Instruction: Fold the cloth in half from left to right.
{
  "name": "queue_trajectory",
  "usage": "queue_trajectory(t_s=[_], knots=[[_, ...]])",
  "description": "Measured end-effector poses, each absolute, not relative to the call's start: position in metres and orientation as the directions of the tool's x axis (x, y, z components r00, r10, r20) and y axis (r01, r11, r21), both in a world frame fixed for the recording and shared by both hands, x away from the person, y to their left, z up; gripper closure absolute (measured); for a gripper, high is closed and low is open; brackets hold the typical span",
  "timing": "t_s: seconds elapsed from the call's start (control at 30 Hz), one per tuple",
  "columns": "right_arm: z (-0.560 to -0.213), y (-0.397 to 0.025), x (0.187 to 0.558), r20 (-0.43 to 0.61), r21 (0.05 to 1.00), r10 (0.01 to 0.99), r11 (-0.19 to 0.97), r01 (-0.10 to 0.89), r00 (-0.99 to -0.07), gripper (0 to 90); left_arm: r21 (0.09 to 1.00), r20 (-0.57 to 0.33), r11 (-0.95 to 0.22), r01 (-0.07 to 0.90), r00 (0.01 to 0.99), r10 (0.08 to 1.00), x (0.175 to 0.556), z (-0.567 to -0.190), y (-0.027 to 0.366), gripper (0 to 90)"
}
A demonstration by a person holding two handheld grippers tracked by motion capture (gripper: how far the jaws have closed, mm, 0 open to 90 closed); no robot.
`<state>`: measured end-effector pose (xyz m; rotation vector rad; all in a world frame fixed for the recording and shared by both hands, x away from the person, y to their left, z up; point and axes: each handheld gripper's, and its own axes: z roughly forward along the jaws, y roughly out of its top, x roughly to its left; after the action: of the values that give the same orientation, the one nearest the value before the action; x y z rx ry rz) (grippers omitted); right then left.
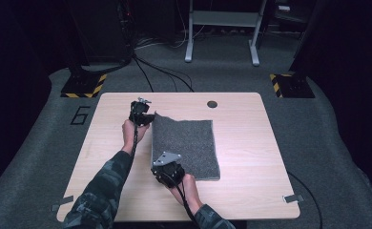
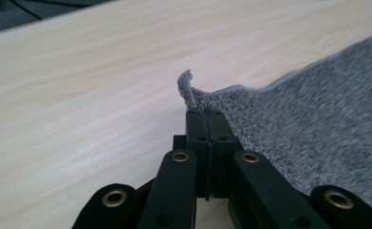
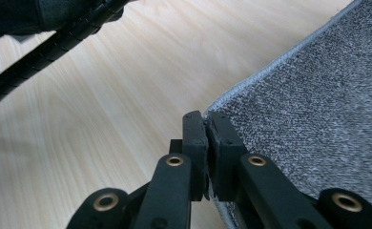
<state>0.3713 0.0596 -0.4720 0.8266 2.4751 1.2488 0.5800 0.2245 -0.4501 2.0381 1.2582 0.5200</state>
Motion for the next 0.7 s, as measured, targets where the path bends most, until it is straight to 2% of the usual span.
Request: queue_trajectory(t_s=[0.37, 0.7], knots=[[-0.439, 0.057, 0.367, 0.015, 0.847, 0.588, 0.423, 0.323, -0.809, 87.0, 0.736, 0.045, -0.350, 0.580, 0.474, 0.879, 0.580, -0.404, 0.214, 90.0], [-0.429, 0.014, 0.359, 0.015, 0.867, 0.651, 0.370, 0.334, -0.759, 87.0, 0.732, 0.077, -0.403, 0.549, 0.522, 0.850, 0.583, -0.395, 0.174, 90.0]])
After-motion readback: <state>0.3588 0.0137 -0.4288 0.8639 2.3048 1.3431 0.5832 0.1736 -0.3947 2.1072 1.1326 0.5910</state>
